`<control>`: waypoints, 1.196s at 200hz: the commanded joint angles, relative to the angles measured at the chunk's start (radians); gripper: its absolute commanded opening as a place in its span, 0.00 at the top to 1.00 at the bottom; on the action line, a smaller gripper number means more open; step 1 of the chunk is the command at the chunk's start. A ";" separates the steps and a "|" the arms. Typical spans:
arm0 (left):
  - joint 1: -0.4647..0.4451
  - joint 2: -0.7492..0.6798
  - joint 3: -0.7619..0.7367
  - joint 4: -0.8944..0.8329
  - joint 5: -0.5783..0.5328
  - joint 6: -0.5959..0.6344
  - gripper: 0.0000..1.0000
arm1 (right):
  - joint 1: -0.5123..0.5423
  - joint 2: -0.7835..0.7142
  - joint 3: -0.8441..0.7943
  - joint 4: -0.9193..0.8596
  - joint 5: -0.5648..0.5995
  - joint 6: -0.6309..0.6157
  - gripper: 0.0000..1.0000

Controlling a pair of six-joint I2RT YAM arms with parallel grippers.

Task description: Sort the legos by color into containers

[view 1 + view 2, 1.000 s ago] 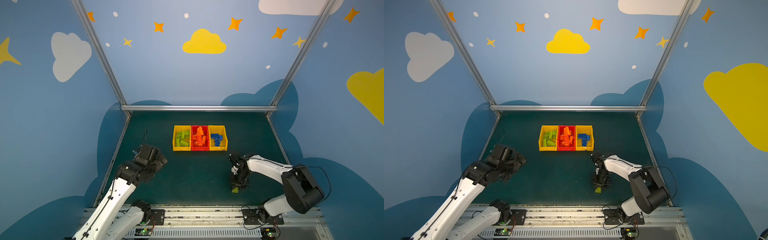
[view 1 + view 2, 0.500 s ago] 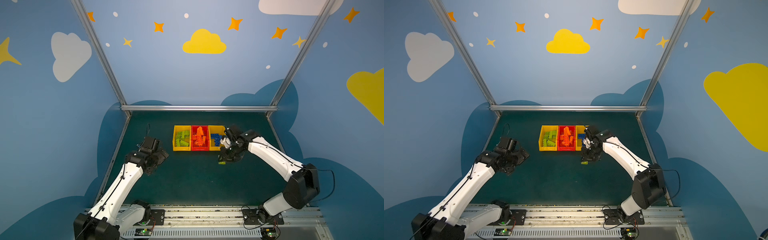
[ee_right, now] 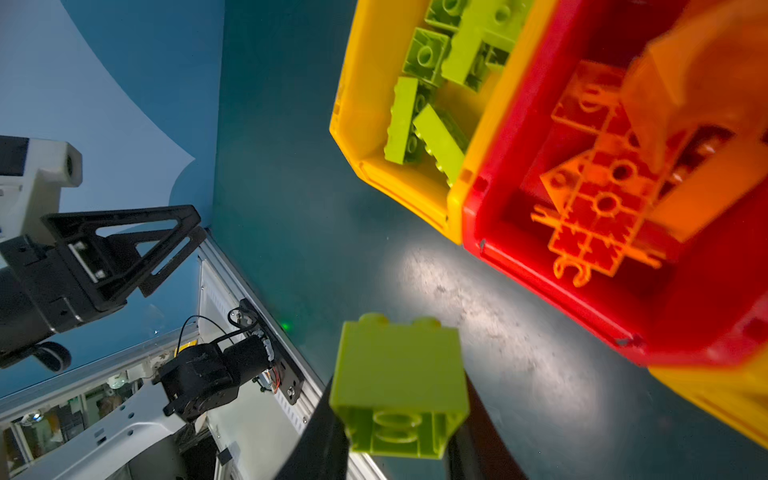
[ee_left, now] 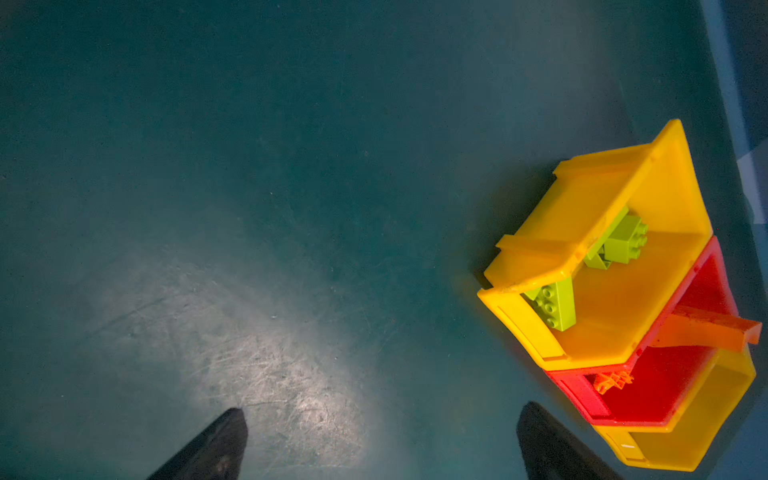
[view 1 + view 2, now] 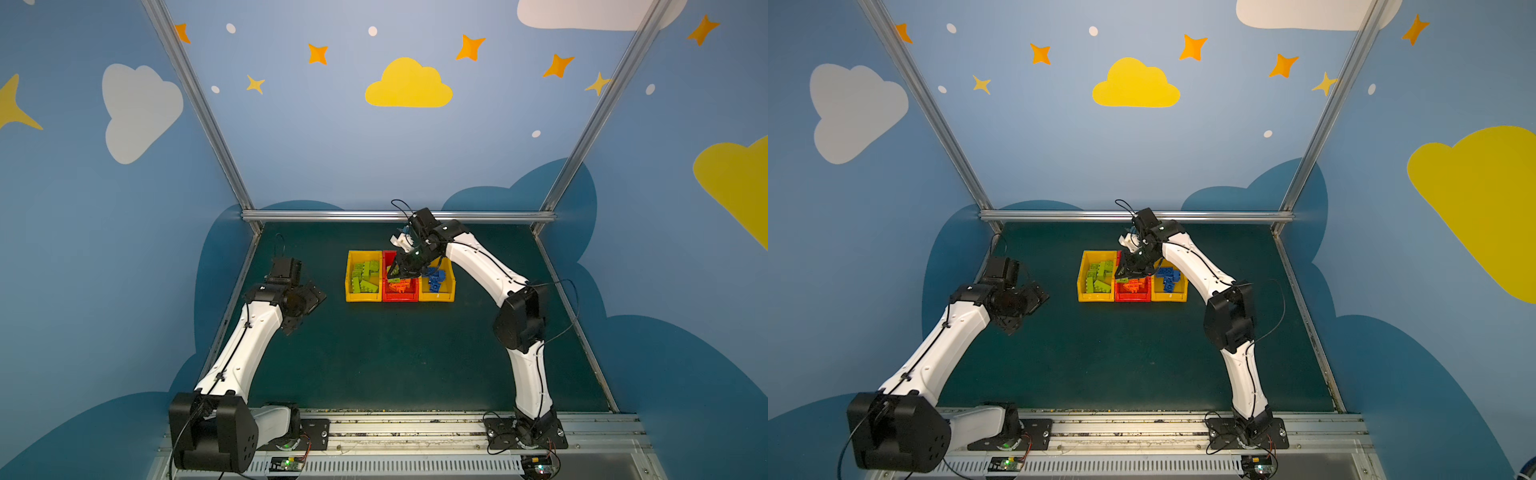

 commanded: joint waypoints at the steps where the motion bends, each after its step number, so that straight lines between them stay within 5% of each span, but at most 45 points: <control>1: 0.034 0.032 0.019 -0.002 0.053 0.041 0.00 | 0.028 0.081 0.107 0.035 0.012 -0.062 0.74; 62: 0.095 0.170 0.135 -0.069 0.091 0.128 0.00 | 0.043 0.347 0.432 0.083 0.097 -0.077 0.69; 73: 0.104 0.180 0.142 -0.065 0.085 0.140 0.00 | 0.041 0.378 0.476 0.085 0.083 -0.071 0.59; 85: 0.121 0.186 0.137 -0.051 0.084 0.147 0.00 | 0.038 0.381 0.482 0.109 0.060 -0.059 0.31; 94: 0.133 0.187 0.133 -0.039 0.086 0.148 0.00 | 0.036 0.370 0.481 0.126 0.051 -0.051 0.20; 140: 0.163 0.183 0.127 0.025 0.024 0.186 0.00 | 0.019 0.215 0.444 0.173 0.012 -0.069 0.09; 177: 0.163 0.066 0.014 0.201 -0.085 0.250 0.00 | 0.003 -0.045 0.189 0.170 0.052 -0.156 0.08; 212: 0.162 -0.114 -0.177 0.475 -0.196 0.344 0.00 | -0.032 -0.360 -0.239 0.269 0.169 -0.218 0.08; 239: 0.161 -0.236 -0.360 0.739 -0.224 0.435 0.00 | -0.097 -0.587 -0.573 0.384 0.264 -0.156 0.08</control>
